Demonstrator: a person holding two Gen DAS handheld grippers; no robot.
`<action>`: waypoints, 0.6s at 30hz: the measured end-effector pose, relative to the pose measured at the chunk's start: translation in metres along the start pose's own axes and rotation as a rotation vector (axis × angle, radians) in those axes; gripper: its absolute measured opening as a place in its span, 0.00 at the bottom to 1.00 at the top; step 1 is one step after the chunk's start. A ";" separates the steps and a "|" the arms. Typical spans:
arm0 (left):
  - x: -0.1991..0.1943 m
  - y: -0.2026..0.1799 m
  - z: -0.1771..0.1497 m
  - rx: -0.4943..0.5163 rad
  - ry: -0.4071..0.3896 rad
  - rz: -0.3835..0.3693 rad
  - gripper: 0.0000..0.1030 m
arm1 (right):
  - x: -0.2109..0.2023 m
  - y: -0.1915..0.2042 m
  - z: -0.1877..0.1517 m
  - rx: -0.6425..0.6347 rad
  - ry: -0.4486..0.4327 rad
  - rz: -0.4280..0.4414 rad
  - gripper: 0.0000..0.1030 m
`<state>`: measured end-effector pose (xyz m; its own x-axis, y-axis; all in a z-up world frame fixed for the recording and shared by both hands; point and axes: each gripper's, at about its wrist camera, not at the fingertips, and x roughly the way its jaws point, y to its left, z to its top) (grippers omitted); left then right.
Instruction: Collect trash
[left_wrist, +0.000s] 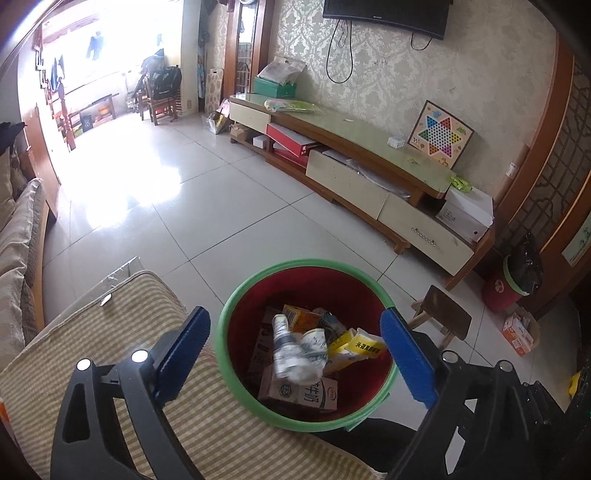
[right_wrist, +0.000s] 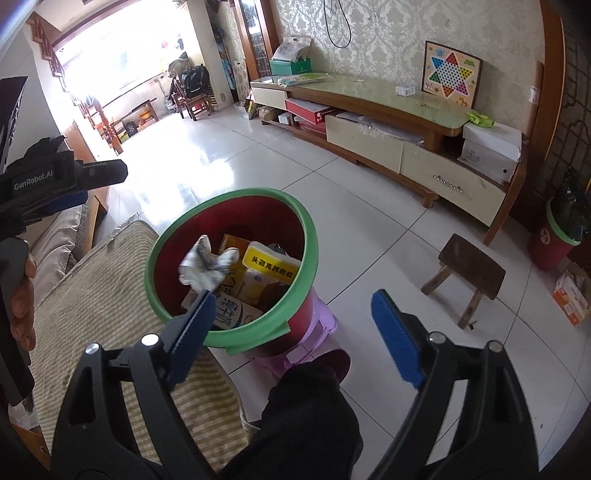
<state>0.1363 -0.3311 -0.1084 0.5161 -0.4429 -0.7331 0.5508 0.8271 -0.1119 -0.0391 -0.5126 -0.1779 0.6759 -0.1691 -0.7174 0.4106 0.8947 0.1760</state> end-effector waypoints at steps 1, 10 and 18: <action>-0.010 0.003 -0.002 -0.012 -0.013 -0.002 0.88 | -0.005 0.006 0.003 -0.016 -0.018 0.004 0.88; -0.119 0.061 -0.028 -0.166 -0.190 0.107 0.92 | -0.058 0.090 0.029 -0.185 -0.204 0.080 0.95; -0.215 0.098 -0.052 -0.238 -0.424 0.389 0.92 | -0.134 0.150 0.028 -0.184 -0.587 0.102 0.96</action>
<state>0.0453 -0.1368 0.0038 0.8920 -0.1522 -0.4257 0.1341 0.9883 -0.0723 -0.0509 -0.3673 -0.0370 0.9513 -0.2316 -0.2036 0.2495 0.9661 0.0669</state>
